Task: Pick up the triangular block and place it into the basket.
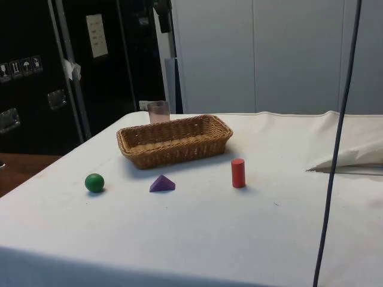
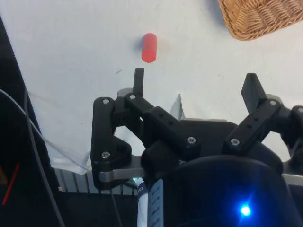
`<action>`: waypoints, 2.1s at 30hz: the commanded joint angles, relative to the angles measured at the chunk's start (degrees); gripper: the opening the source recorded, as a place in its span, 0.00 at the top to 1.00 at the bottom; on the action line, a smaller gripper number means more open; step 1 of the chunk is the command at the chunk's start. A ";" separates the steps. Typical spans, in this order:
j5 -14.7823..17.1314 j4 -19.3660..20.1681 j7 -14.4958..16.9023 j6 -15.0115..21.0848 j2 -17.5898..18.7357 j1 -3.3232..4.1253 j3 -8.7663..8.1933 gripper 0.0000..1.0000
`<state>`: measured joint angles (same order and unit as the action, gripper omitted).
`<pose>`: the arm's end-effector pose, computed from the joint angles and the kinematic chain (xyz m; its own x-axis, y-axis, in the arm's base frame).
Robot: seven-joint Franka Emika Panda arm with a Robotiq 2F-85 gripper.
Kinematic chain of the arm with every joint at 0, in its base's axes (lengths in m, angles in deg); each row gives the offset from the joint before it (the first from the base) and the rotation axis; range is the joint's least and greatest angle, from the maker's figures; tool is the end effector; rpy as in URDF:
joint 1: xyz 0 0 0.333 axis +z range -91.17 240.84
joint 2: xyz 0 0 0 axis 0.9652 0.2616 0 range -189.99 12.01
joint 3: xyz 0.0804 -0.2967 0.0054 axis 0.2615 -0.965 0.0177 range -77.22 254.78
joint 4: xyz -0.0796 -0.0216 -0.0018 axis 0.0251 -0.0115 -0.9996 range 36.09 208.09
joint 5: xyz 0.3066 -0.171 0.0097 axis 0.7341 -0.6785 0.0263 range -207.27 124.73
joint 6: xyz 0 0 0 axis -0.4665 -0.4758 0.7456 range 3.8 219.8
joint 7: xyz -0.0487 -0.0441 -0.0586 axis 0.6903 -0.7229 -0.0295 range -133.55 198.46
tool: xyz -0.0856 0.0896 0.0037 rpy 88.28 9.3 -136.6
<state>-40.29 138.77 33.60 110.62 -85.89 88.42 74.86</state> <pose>0.5273 0.0004 0.4687 0.9977 0.0088 -0.0673 0.0085 -1.0000 -0.0043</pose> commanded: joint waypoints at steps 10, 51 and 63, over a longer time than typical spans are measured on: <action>-0.11 -0.52 -1.89 1.43 1.60 0.40 1.09 0.00; -2.81 16.90 -14.21 22.92 0.63 1.09 11.06 0.00; -4.30 16.21 -17.30 27.39 5.10 1.15 12.72 0.00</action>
<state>-43.90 155.22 17.22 137.61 -81.20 89.33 87.69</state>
